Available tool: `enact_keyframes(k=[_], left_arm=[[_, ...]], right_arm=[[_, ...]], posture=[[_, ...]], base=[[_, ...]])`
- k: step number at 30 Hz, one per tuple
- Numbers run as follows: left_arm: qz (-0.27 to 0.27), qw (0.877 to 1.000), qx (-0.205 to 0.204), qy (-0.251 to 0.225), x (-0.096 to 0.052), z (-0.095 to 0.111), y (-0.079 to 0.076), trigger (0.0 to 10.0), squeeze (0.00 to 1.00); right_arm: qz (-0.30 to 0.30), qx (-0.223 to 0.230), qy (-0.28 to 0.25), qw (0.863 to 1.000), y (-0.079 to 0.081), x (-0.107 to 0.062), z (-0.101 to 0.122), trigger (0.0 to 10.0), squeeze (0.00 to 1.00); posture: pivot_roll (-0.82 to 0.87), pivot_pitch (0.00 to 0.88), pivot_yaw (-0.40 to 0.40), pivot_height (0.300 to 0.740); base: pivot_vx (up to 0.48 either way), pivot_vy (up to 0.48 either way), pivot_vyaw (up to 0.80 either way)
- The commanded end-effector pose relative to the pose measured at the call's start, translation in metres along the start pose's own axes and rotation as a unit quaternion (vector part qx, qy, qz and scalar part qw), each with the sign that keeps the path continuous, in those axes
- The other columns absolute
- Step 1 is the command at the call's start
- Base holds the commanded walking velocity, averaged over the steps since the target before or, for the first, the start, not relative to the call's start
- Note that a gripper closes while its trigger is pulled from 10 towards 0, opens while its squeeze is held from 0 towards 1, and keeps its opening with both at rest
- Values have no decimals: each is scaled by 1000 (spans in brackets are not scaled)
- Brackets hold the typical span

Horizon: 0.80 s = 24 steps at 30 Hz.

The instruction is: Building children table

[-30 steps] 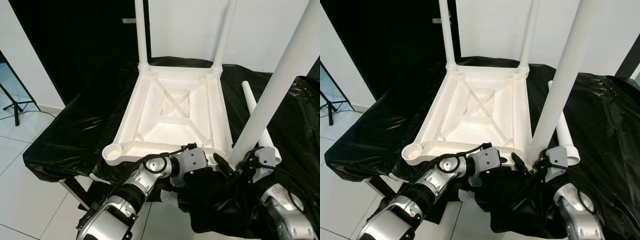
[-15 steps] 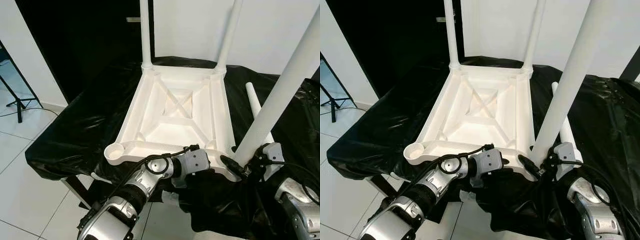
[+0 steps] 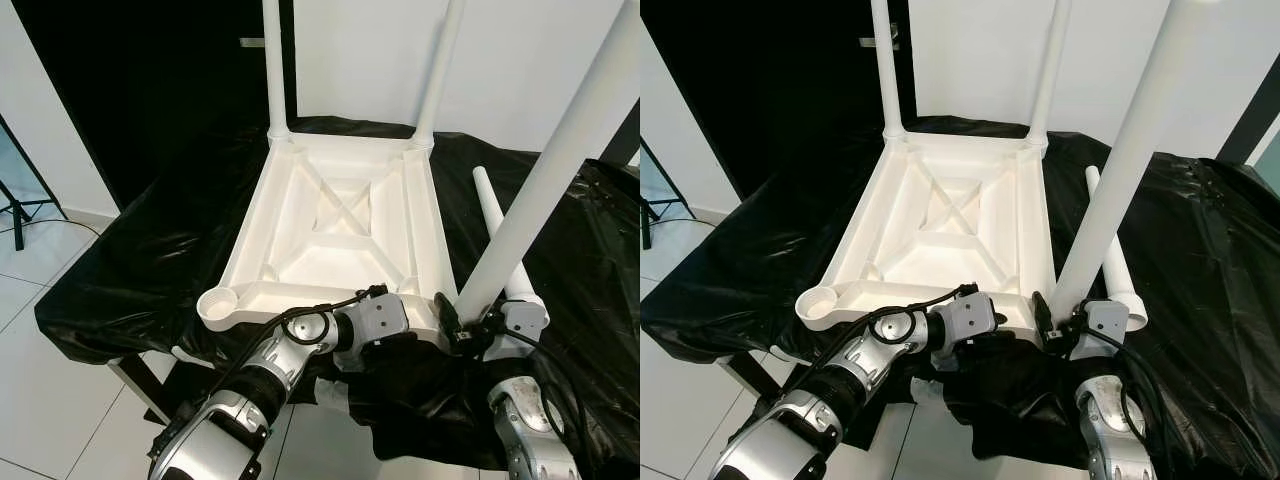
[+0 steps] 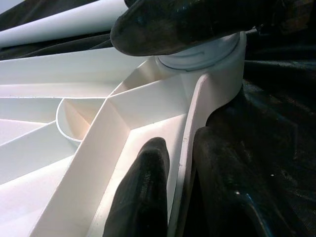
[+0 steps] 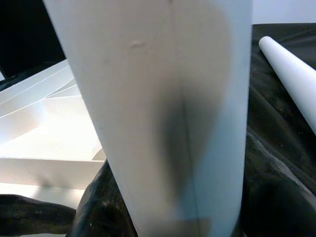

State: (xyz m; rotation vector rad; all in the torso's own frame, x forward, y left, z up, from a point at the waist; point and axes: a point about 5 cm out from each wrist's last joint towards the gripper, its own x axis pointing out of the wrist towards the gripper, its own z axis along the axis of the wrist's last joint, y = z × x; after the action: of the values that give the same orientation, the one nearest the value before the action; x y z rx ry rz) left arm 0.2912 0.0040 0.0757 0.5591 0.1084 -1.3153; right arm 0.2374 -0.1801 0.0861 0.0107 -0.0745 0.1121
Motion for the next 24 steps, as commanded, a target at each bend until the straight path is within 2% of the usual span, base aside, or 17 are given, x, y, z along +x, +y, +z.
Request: enact_keyframes(k=[1,2,3,4,5,10,11,12,13,17,20,21,22,23,24], left_arm=[[-3,995,-55,79,-5,-39,-22,10000,0],[-3,995,-55,80,-5,-40,-23,10000,0],[-4,995,-56,80,-5,-40,-24,10000,0],[-4,995,-56,80,-5,-40,-24,10000,0],[-5,995,-57,80,-5,-40,-25,10000,0],[-7,995,-58,79,-3,-39,-25,10000,0],[-9,995,-56,79,-3,-39,-25,10000,0],[-11,995,-54,79,-2,-38,-25,10000,0],[-11,995,-54,79,-2,-38,-25,10000,0],[-10,996,-52,78,-1,-35,-23,10000,0],[-10,996,-51,77,-1,-35,-22,10000,0],[-11,996,-51,77,-1,-36,-23,10000,0],[-11,996,-52,78,-2,-36,-23,10000,0],[-11,996,-52,78,-2,-36,-23,10000,0],[-11,996,-52,78,-2,-37,-24,10000,0]], right_arm=[[13,0,30,999,4,-1,-10,1333,0],[21,-9,28,999,4,0,-9,9333,0],[34,-19,27,999,2,2,-7,10000,0],[34,-19,27,999,2,2,-7,10000,0],[53,-32,22,998,-3,6,-4,10000,1000],[153,-55,39,986,-9,11,-1,10000,1000],[186,-64,45,979,-12,11,2,10000,59],[212,-73,49,973,-14,11,4,10000,0],[212,-73,49,973,-14,11,4,10000,0],[274,-96,76,954,-21,5,5,10000,0],[291,-105,89,947,-25,3,3,10000,0],[294,-105,91,945,-26,2,2,7490,0],[299,-104,93,944,-26,2,2,3647,0],[299,-104,93,944,-26,2,2,3647,0],[303,-100,92,943,-26,1,3,0,0]], posture=[[264,0,-32,740],[265,0,-32,740],[264,0,-33,740],[264,0,-33,740],[263,0,-32,740],[250,0,-23,740],[247,0,-20,740],[247,0,-20,740],[247,0,-20,740],[245,0,-18,740],[244,0,-15,740],[243,0,-15,740],[243,0,-14,740],[243,0,-14,740],[242,0,-14,740]], base=[[0,0,0],[0,0,0],[0,0,0],[0,0,0],[0,0,0],[0,0,0],[0,0,0],[0,0,0],[0,0,0],[0,0,0],[0,0,0],[0,0,0],[0,0,0],[0,0,0],[0,0,0]])
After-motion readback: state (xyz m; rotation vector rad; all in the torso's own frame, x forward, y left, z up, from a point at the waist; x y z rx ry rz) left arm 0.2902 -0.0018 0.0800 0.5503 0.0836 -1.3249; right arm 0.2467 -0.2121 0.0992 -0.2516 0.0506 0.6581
